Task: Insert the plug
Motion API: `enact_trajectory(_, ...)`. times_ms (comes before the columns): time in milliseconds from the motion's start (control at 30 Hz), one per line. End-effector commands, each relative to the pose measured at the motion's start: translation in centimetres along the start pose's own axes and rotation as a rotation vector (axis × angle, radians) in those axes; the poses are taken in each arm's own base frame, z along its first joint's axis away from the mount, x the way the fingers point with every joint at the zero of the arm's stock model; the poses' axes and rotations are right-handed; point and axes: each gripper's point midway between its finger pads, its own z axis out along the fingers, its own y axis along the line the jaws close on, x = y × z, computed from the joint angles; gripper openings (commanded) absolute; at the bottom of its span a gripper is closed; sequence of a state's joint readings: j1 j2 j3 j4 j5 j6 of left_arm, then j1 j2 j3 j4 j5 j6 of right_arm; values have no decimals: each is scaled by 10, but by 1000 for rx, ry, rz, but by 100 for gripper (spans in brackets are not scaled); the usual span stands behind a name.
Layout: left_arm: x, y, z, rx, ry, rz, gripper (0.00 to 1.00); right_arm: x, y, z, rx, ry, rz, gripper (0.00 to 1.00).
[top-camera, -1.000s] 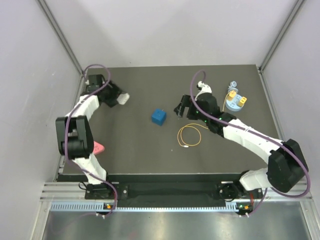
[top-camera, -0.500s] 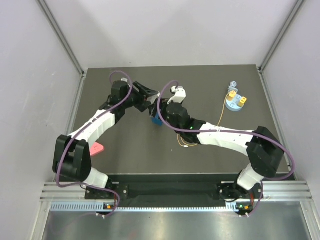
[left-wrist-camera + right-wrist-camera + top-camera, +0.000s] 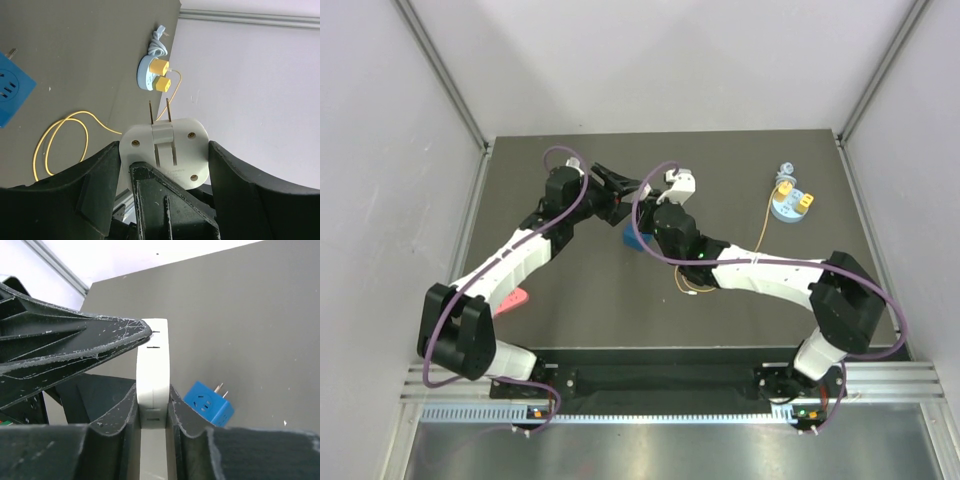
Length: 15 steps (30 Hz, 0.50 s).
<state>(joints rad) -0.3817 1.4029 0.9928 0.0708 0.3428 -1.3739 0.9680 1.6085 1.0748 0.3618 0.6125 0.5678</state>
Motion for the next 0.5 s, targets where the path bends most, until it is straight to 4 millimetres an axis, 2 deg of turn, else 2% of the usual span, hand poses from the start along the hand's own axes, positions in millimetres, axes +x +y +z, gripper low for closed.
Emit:
enact_trajectory(0, 11, -37, -15, 119, 43, 102, 53, -41, 20, -5, -67, -119, 56, 0)
enact_trajectory(133, 17, -32, -26, 123, 50, 124, 58, -53, 11, -11, -99, -128, 45, 0)
enact_trajectory(200, 18, -39, -32, 154, 45, 143, 52, -57, 12, -13, -133, -124, 42, 0)
enact_trajectory(300, 20, -40, -35, 168, 42, 149, 28, -57, 13, -16, -163, -120, 29, 0)
enact_trajectory(333, 20, -41, -36, 172, 44, 147, 28, -54, 14, -17, -175, -115, 23, 0)
enact_trajectory(367, 20, -42, -36, 171, 49, 147, 32, -53, 16, -19, -193, -109, 20, 0)
enact_trajectory(400, 22, -40, -36, 160, 58, 145, 49, -53, 16, -20, -197, -107, 20, 0)
enact_trajectory(467, 24, -43, -37, 156, 76, 155, 68, -52, 12, -23, -193, -103, 14, 0)
